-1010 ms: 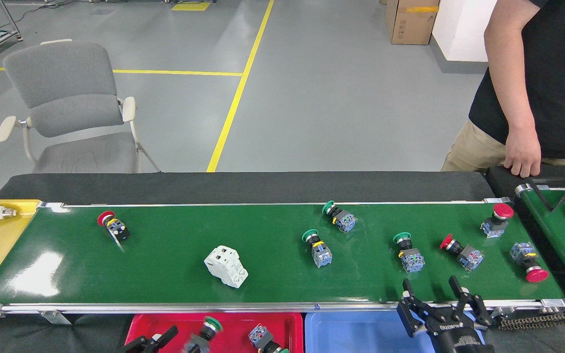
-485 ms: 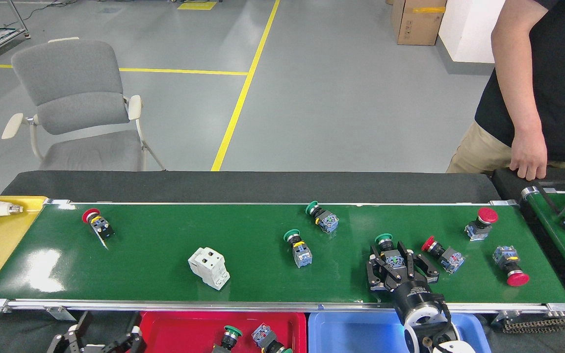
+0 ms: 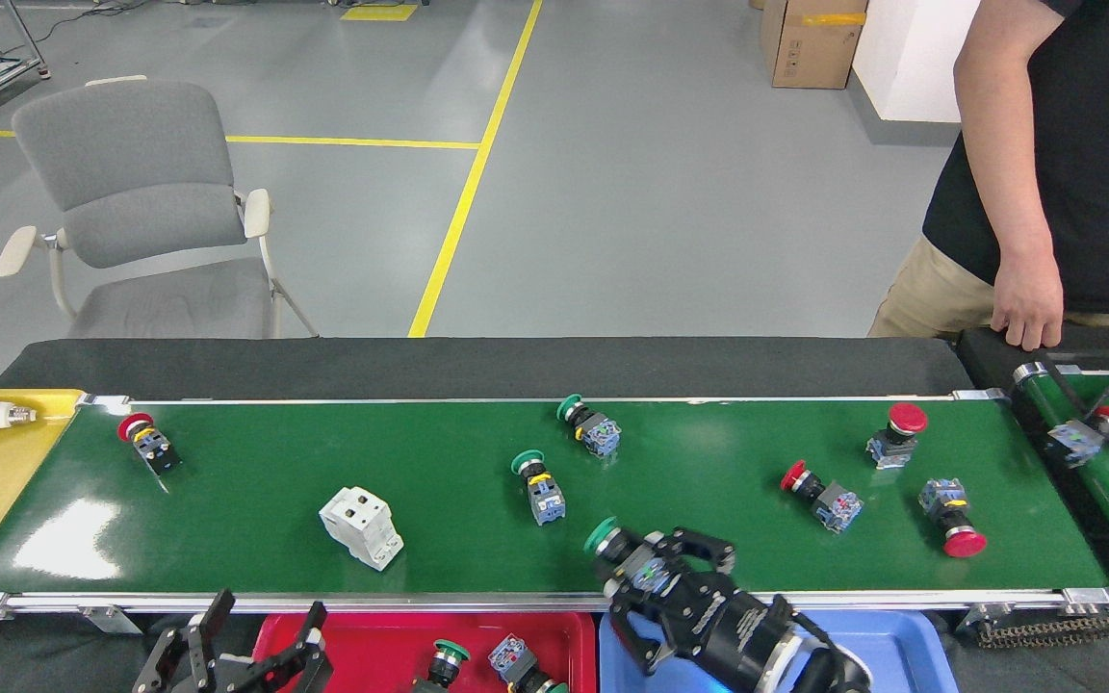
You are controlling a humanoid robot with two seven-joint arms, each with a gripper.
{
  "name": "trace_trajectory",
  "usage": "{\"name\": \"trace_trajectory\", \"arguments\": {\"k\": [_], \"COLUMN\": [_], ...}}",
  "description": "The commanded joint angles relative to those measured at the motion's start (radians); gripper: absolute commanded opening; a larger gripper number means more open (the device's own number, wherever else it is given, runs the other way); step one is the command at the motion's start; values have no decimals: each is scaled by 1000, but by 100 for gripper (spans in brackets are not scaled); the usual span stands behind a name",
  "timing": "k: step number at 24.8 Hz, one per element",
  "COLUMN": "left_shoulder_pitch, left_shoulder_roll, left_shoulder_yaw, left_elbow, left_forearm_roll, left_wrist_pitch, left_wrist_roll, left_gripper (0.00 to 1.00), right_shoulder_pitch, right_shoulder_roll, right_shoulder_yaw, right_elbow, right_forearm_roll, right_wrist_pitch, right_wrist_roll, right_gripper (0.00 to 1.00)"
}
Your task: Pick switch part from conveyor to tray
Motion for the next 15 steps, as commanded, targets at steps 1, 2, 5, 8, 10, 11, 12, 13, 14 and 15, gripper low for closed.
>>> {"name": "trace_trajectory", "arguments": {"k": [1, 2, 5, 8, 10, 11, 12, 13, 14, 15], "left_shoulder_pitch": [-26, -32, -35, -35, -38, -42, -49, -61, -73, -85], "left_shoulder_roll": [7, 7, 8, 7, 5, 5, 7, 7, 7, 7], "left_shoulder_yaw": [0, 0, 0, 10, 20, 27, 35, 38, 38, 38], "left_elbow": [17, 29, 65, 89, 107, 118, 129, 138, 149, 163], "left_forearm_roll": [-11, -13, -16, -16, -14, -16, -14, -16, -16, -16], "left_wrist_pitch": [-10, -11, -10, 0, 7, 13, 15, 15, 17, 20], "left_wrist_roll": [-10, -10, -12, -12, -12, -12, -12, -12, -12, -12], "left_gripper": [100, 100, 100, 100, 100, 100, 100, 100, 100, 100], "right_shoulder_pitch": [-11, -9, -3, 84, 166, 219, 269, 318, 354, 377], "right_shoulder_roll": [8, 8, 16, 31, 62, 77, 86, 89, 82, 78], "right_shoulder_yaw": [1, -1, -32, -219, -337, -407, -456, -483, -483, -483], "right_elbow": [-6, -6, -17, -38, -69, -96, -119, -149, -176, -198], "right_forearm_roll": [-3, -6, -21, -83, -84, -84, -84, -83, -84, -83], "right_wrist_pitch": [-38, -38, -33, 36, 131, 215, 295, 373, 430, 468], "right_wrist_roll": [-3, -3, -8, -25, -45, -60, -77, -98, -111, -111], "right_gripper": [100, 100, 100, 99, 98, 98, 98, 98, 98, 98]}}
